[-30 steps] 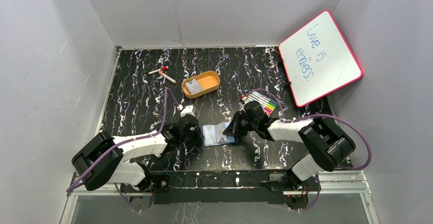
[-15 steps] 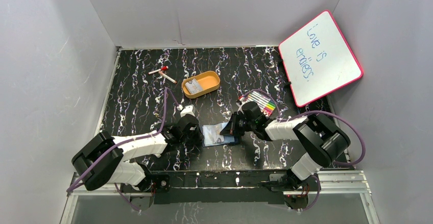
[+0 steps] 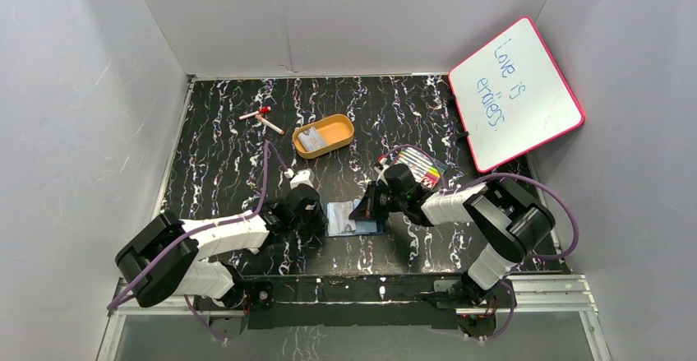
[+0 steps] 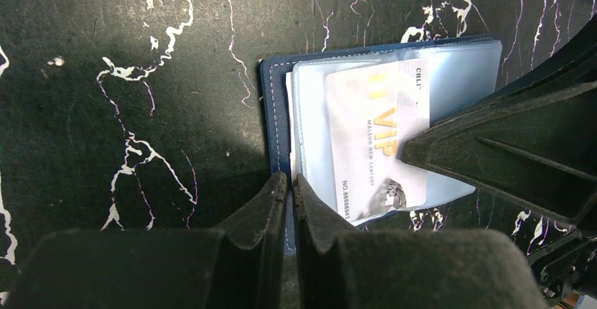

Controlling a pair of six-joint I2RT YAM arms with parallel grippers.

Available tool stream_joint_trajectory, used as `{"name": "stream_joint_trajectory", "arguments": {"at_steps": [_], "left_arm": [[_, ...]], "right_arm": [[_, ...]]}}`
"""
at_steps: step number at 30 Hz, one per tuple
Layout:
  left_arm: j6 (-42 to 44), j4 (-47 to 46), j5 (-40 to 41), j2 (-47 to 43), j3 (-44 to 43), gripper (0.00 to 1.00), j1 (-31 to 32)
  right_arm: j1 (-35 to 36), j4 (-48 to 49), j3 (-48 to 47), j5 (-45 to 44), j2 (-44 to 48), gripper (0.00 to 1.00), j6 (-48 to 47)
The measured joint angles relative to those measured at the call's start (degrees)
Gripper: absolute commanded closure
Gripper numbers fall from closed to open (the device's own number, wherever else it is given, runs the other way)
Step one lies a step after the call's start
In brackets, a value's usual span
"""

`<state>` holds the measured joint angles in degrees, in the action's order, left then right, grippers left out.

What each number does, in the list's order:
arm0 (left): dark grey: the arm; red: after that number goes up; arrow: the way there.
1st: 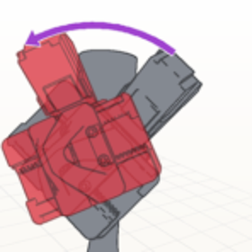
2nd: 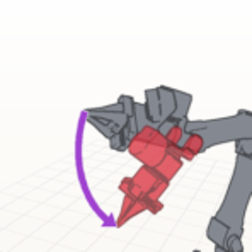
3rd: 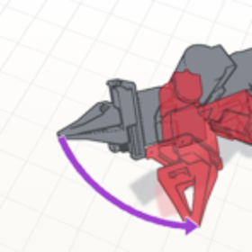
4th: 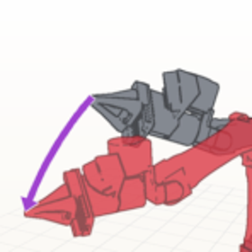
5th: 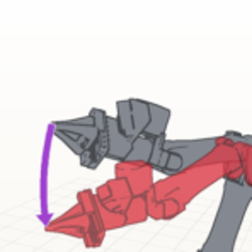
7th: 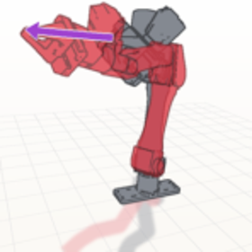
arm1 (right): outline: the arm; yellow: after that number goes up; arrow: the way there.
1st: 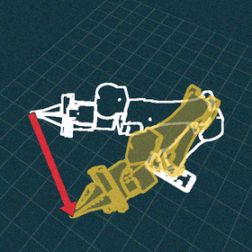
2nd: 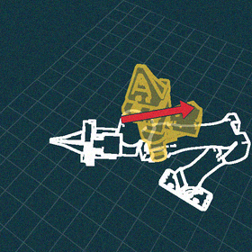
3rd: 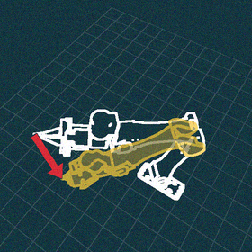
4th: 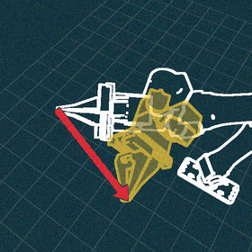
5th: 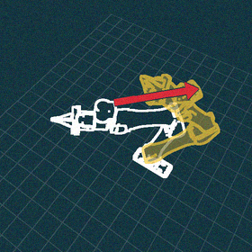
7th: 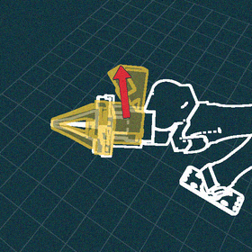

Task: Put the credit cards into the card holder
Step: Insert the credit card into the card holder.

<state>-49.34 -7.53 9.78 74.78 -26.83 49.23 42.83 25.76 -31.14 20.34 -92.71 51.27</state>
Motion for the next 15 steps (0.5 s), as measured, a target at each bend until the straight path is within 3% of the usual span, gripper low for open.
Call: {"name": "stream_joint_trajectory", "arguments": {"at_steps": [2, 8, 15], "left_arm": [[-0.09, -0.04, 0.00, 0.00, 0.00, 0.93, 0.00], [-0.22, -0.07, 0.00, 0.00, 0.02, 0.94, 0.00], [-0.44, -0.13, -0.17, -0.07, 0.13, 0.94, 0.00]], "right_arm": [[0.00, 0.04, -0.28, 0.57, -0.44, 1.00, 0.00], [0.37, -0.59, -0.61, 0.92, -0.76, 0.70, -0.09], [1.31, -5.35, -1.11, 0.22, 1.88, 0.62, -0.46]]}}
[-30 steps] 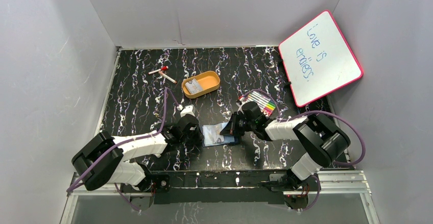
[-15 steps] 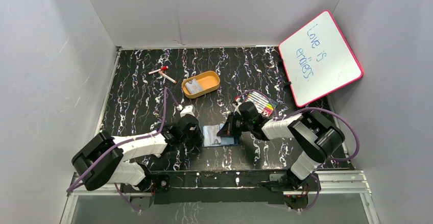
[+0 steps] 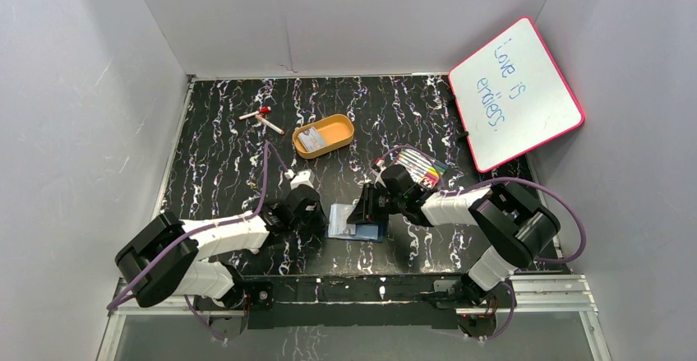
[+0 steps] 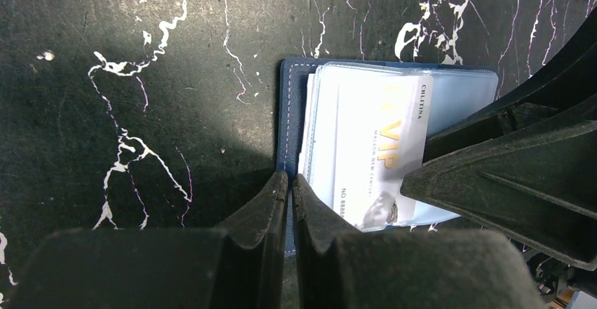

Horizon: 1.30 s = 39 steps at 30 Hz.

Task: Put the credit cards into the card holder
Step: Insert the credit card into the card holder.

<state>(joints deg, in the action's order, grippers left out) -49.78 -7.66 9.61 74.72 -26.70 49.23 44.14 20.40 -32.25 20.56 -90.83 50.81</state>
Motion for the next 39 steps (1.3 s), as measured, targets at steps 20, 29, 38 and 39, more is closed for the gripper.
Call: {"name": "stream_joint_trajectory", "arguments": {"at_steps": [20, 29, 38, 39], "left_arm": [[-0.33, -5.73, -3.87, -1.44, 3.58, 0.96, -0.02], [-0.33, -4.46, -3.63, -2.56, 3.72, 0.95, 0.00], [-0.15, 3.63, 2.29, -8.68, 3.65, 0.94, 0.00], [-0.11, 4.66, 2.99, -9.27, 3.54, 0.94, 0.00]], "right_arm": [[0.92, -2.32, -4.13, 0.68, -3.28, 0.63, 0.26], [1.99, -4.94, -6.38, -0.79, -3.80, 0.54, -0.37], [2.49, -14.71, -7.45, -7.50, 3.23, 0.46, -3.50], [2.49, -15.23, -7.56, -7.98, 3.76, 0.46, -3.74]]}}
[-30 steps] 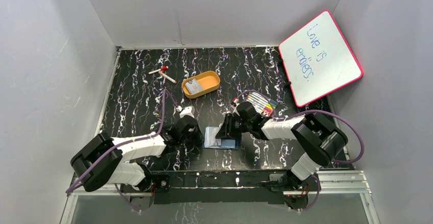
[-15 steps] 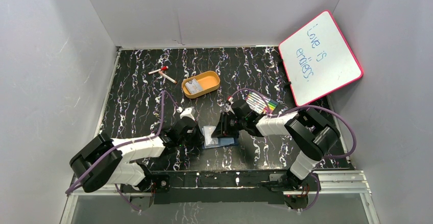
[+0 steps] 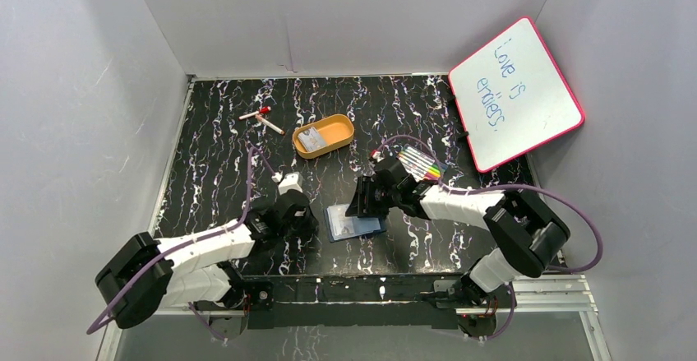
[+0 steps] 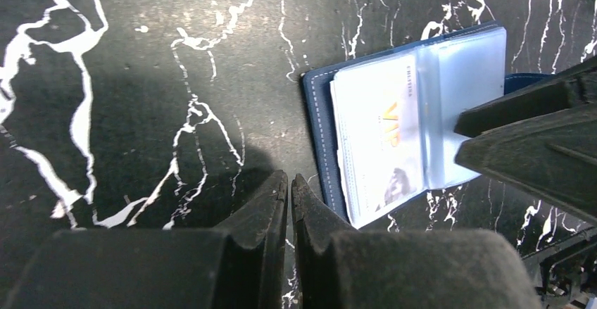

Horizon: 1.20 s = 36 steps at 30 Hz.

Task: Put the credit cards into the card holder
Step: Insert the credit card into the card holder, then pick up the credit card from the storage box.

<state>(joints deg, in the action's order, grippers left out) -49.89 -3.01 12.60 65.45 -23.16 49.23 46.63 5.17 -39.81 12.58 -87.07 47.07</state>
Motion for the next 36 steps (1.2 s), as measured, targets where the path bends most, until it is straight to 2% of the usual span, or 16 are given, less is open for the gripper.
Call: {"name": "stream_joint_trajectory", "arguments": {"at_steps": [8, 10, 13, 16, 18, 27, 36], "left_arm": [[0.72, 9.11, 4.90, -7.58, -3.17, 0.88, 0.00], [1.03, 11.39, 6.73, -10.38, -4.96, 0.82, 0.00], [1.53, 14.86, 10.05, -15.06, -7.96, 0.66, -0.02], [1.95, 17.81, 12.96, -18.84, -9.99, 0.52, -0.11], [2.03, 19.58, 14.38, -20.39, -10.69, 0.49, -0.26], [1.97, 27.67, 19.37, -23.15, -12.83, 0.45, -0.39], [2.14, 30.47, 20.96, -24.30, -13.00, 0.39, -0.39]], "right_arm": [[-0.13, -6.16, -5.07, -3.41, 4.59, 0.46, -4.81], [-0.63, -8.22, -10.01, -3.98, 4.35, 0.46, -7.56], [-2.84, -8.35, -18.51, -4.15, 1.68, 0.44, -11.61], [-6.16, -5.79, -25.07, -3.39, -2.93, 0.40, -14.19], [-8.07, -4.33, -29.42, -2.75, -7.58, 0.39, -15.45], [-10.21, -5.20, -52.65, -0.37, -32.85, 0.35, -20.70], [-10.60, -8.92, -64.00, 0.72, -44.68, 0.29, -23.39]]}}
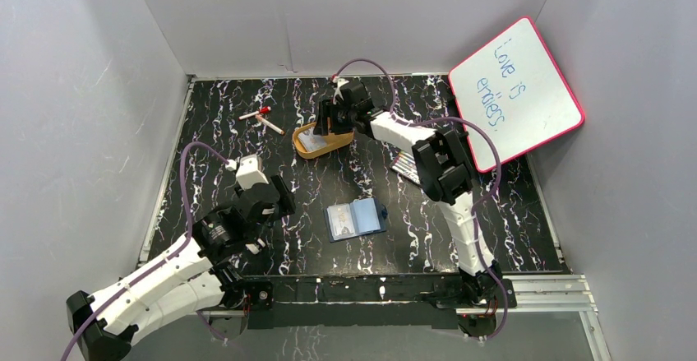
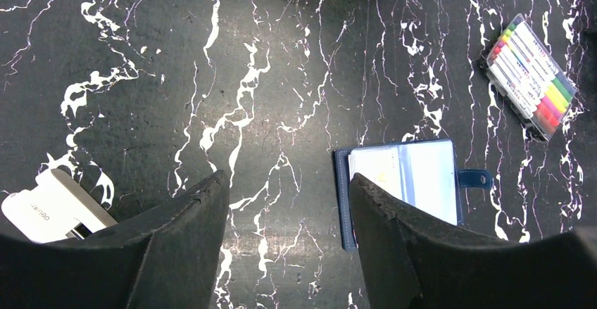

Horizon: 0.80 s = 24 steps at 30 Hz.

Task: Put the credit cards into the card holder
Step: Pick up the credit card from the storage box.

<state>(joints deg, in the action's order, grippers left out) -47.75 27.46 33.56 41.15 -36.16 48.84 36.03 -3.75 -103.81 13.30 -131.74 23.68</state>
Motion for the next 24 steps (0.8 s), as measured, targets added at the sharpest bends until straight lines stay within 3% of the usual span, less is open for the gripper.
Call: {"name": "stream_joint_trajectory", "arguments": {"at_steps": [11, 19, 24], "left_arm": [[0.20, 0.02, 0.07, 0.94, 0.00, 0.39, 0.00], [0.20, 0.00, 0.09, 1.51, 0.00, 0.40, 0.00], [0.20, -0.04, 0.09, 1.77, 0.00, 0.40, 0.00]], "right_arm": [[-0.04, -4.00, -4.85, 1.46, -4.94, 0.33, -1.42], [0.00, -4.63, -6.67, 2.01, -6.23, 0.50, -1.68], [0.00, -5.53, -7.43, 2.47, -6.62, 0.44, -1.62]]}}
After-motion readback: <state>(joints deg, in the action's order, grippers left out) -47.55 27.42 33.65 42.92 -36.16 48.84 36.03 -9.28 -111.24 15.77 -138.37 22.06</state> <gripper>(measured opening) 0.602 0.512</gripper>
